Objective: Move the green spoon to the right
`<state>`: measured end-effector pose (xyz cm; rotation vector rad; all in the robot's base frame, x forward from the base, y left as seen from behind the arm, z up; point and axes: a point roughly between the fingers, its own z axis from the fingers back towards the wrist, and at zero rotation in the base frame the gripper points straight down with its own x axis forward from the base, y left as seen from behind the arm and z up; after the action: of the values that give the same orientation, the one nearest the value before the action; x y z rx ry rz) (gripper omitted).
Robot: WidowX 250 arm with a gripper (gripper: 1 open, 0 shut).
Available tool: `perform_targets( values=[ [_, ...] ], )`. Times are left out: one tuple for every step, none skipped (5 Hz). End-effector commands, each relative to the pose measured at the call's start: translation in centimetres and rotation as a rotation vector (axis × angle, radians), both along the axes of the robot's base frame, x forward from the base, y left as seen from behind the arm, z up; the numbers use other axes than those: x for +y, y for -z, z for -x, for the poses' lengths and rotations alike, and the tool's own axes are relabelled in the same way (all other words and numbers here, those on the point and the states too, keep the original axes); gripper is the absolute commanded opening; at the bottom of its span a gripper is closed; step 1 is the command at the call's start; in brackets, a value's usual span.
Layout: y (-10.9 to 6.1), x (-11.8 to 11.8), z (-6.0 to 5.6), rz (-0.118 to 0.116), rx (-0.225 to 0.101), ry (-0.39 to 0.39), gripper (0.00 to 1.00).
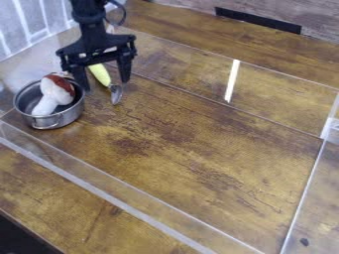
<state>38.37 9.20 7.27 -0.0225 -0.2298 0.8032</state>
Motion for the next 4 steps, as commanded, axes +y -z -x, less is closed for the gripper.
perform_targets(
  values=[
    [-1.7,1.5,-0.9,-0.023,-0.06,-0.037,1.0],
    [-1.3,0.8,-0.9,-0.028,-0.059,-0.052,1.0],
    [-0.9,0.1,-0.9,-0.03,-0.058,-0.067,1.0],
    [0.2,-0.6,-1.1,-0.031,-0.057,-0.073,1.0]
  ],
)
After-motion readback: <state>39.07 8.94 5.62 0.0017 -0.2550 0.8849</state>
